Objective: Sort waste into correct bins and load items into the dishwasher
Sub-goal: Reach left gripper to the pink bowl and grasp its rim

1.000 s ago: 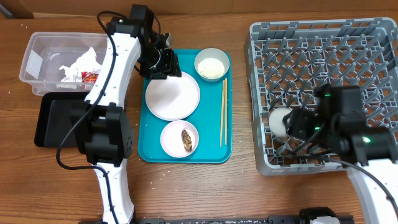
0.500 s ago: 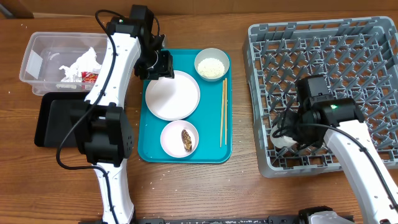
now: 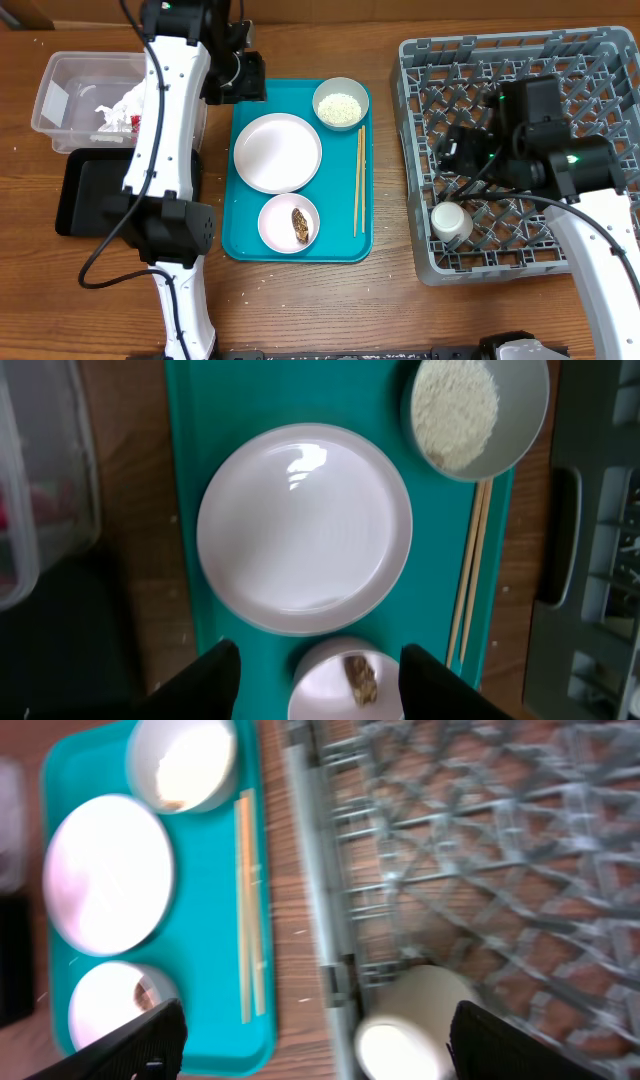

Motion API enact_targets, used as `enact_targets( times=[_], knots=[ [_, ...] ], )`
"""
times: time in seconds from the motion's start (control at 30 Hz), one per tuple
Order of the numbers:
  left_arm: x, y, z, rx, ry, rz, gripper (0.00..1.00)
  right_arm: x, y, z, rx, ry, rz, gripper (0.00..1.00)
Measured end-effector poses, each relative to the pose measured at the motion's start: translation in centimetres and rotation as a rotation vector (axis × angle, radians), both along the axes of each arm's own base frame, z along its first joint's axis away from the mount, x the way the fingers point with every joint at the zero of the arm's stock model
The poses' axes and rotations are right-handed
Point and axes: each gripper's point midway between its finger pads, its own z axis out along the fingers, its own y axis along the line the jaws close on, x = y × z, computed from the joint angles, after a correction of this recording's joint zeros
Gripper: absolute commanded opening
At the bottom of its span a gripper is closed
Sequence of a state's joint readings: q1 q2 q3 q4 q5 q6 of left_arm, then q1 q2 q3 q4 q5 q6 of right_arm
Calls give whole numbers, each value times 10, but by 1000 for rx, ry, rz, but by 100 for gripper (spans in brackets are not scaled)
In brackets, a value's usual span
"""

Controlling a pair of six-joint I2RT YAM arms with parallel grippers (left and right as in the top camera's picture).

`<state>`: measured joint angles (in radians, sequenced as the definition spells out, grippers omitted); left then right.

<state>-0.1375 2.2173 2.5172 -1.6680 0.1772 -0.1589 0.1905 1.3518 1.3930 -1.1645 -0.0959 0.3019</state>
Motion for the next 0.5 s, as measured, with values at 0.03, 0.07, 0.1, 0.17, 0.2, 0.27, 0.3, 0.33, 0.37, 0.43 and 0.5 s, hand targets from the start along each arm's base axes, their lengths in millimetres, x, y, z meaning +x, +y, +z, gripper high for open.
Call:
enact_targets(
  times=[0.03, 0.07, 0.1, 0.17, 0.2, 0.27, 0.3, 0.33, 0.37, 0.43, 0.5],
  knots=[
    [-1, 2, 6, 8, -9, 10, 49, 1, 12, 0, 13, -5, 35, 86],
    [-1, 3, 7, 11, -14, 12, 49, 2, 18, -1, 20, -9, 53, 86],
    [0, 3, 8, 13, -16, 19, 49, 3, 28, -2, 29, -11, 80, 86],
    [0, 4, 7, 17, -13, 31, 47, 4, 48, -7, 38, -5, 131, 86],
    [-1, 4, 7, 17, -12, 31, 48, 4, 59, -12, 40, 6, 160, 86],
    [-2, 0, 7, 16, -9, 24, 47, 3, 75, -23, 39, 38, 197, 88],
    [-3, -3, 5, 16, -4, 17, 47, 3, 79, -27, 38, 48, 199, 89],
    [-5, -8, 2, 18, 7, 6, 47, 3, 80, -30, 33, 58, 197, 89],
    [-9, -14, -2, 21, 26, -8, 47, 4, 79, -33, 28, 66, 185, 90],
    [-19, -30, -15, 31, 73, -43, 46, 9, 70, -35, 22, 68, 150, 90],
    [-33, -48, -30, 45, 136, -79, 45, 15, 54, -33, 20, 62, 98, 90]
  ],
)
